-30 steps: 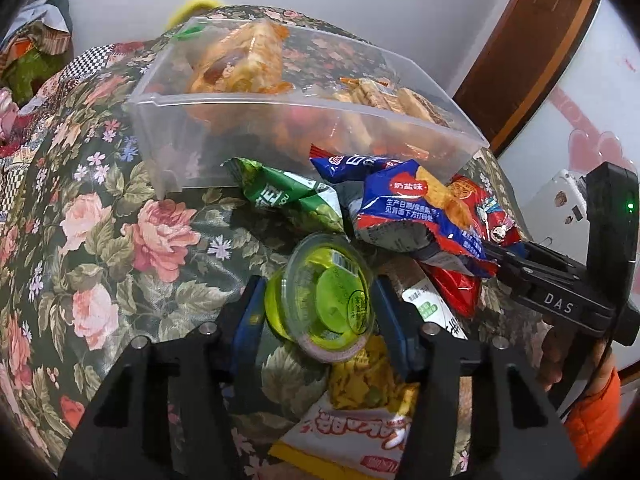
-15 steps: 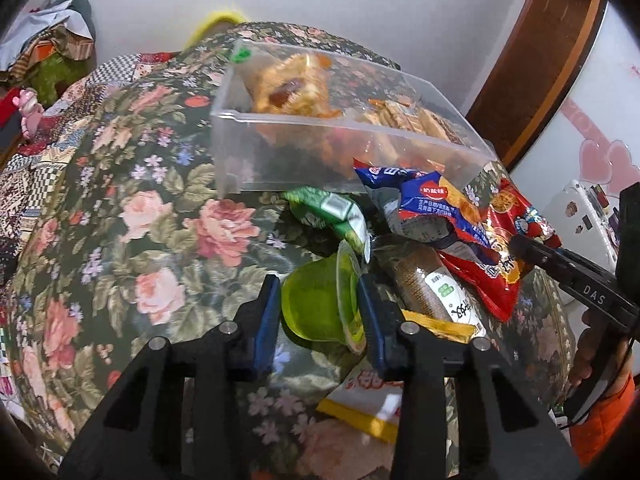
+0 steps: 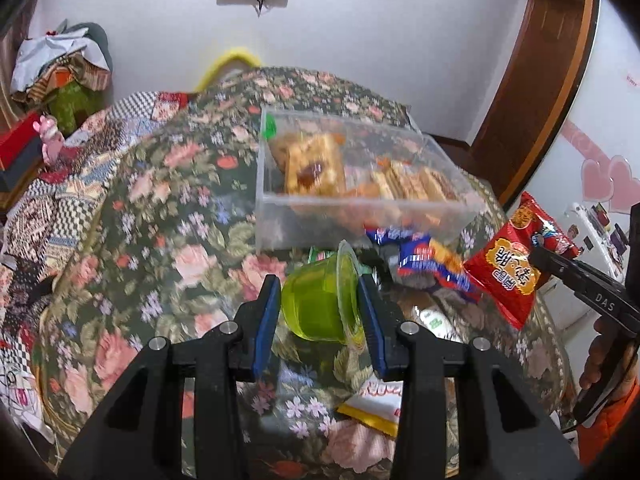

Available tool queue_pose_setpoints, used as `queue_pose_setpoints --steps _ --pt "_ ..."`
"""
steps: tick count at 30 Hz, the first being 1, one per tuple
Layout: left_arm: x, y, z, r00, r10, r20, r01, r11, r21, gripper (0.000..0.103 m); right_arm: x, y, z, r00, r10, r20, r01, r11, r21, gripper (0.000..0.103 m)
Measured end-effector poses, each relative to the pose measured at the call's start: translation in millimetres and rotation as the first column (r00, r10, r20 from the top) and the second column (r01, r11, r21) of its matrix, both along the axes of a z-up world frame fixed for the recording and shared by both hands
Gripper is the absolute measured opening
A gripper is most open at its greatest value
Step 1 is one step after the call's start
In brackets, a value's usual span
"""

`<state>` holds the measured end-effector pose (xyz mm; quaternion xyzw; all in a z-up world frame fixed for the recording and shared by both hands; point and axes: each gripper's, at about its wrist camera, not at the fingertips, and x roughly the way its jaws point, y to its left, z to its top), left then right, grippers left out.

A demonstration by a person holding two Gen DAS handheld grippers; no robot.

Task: Organize snacks
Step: 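Grasp the red chip bag with the right gripper while the left grasps the green jelly cup, then drop the red chip bag into the box while the left gripper drops the jelly cup in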

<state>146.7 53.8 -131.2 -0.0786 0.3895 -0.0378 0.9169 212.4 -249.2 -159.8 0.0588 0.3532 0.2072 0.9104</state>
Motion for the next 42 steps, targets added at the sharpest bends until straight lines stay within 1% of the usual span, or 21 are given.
queue_pose_setpoints --steps 7,12,15,23,28,32,42 --pt "15 3 26 0.998 0.003 0.062 -0.004 1.000 0.012 0.039 11 4 26 0.997 0.006 0.079 -0.007 1.000 0.013 0.023" --pt "36 -3 43 0.995 -0.010 0.101 0.007 1.000 0.029 0.039 23 16 42 0.991 0.018 0.133 -0.022 0.999 0.025 0.023" --pt "50 -8 49 0.992 -0.007 0.127 0.001 0.999 0.048 0.039 32 23 47 0.988 0.024 0.150 -0.030 0.999 0.035 0.023" --pt "87 -17 53 0.989 -0.009 0.145 0.000 0.998 0.062 0.039 64 44 50 0.986 0.039 0.162 -0.046 0.998 0.038 0.023" --pt "117 -28 50 0.991 -0.026 0.134 0.016 0.997 0.069 0.039 86 57 43 0.991 0.037 0.132 -0.045 0.997 0.055 0.023" --pt "138 -34 45 0.993 -0.035 0.116 0.027 0.997 0.067 0.039 103 72 35 0.993 0.037 0.110 -0.041 0.999 0.033 0.023" --pt "184 -42 18 0.999 -0.033 0.033 0.031 0.996 0.079 0.039 132 86 21 0.998 0.032 0.048 -0.032 0.999 0.000 0.023"
